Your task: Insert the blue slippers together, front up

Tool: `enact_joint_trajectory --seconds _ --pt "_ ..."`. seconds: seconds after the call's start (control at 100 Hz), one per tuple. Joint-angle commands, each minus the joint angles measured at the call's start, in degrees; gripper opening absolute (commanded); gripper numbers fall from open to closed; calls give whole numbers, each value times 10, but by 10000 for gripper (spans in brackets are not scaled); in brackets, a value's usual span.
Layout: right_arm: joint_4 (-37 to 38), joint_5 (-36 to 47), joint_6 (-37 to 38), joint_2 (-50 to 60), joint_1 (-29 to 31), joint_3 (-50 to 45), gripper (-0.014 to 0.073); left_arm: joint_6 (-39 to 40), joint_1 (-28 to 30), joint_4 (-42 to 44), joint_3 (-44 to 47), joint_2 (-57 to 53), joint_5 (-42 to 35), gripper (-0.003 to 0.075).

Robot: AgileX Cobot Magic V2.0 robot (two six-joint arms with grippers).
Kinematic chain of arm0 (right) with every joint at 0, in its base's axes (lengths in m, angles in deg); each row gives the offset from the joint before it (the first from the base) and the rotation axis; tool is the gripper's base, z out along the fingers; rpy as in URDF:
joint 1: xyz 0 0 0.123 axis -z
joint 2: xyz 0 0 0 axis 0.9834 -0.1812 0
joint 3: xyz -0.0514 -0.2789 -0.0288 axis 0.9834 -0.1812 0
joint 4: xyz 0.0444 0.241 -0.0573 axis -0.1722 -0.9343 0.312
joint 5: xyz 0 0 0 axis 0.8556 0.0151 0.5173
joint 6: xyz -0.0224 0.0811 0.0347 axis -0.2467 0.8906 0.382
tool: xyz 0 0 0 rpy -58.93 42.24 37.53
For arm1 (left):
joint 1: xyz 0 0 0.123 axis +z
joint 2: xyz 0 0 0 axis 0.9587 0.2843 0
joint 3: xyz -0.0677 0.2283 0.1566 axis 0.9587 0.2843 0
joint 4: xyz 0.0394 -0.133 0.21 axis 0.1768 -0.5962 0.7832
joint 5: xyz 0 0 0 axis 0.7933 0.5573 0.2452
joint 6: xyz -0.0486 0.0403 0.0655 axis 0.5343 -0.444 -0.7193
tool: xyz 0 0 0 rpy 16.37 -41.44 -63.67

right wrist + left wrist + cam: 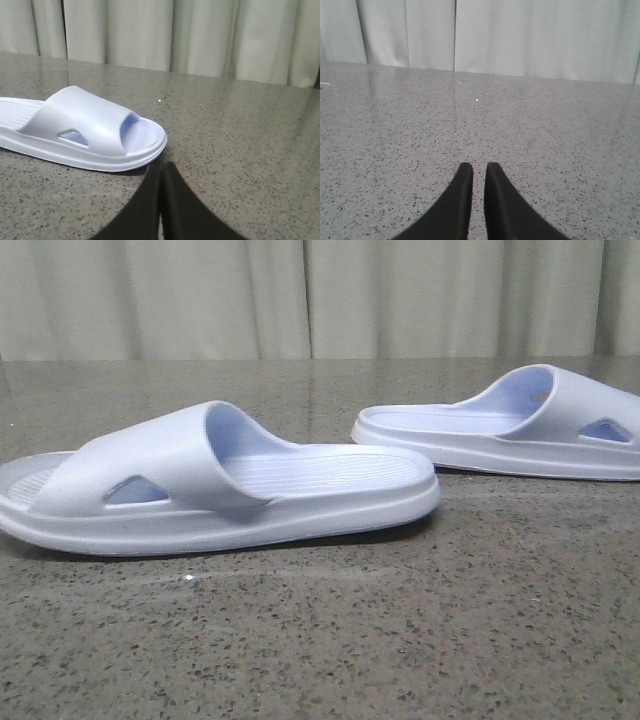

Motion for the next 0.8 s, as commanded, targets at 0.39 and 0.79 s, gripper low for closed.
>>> enact_joint_trajectory --seconds 0.39,0.79 --pt "6 48 -3 -5 3 -11 -78 3 -1 -4 6 5 -39 15" --pt "6 53 -3 -5 3 -11 -78 3 -1 -4 6 5 -39 15"
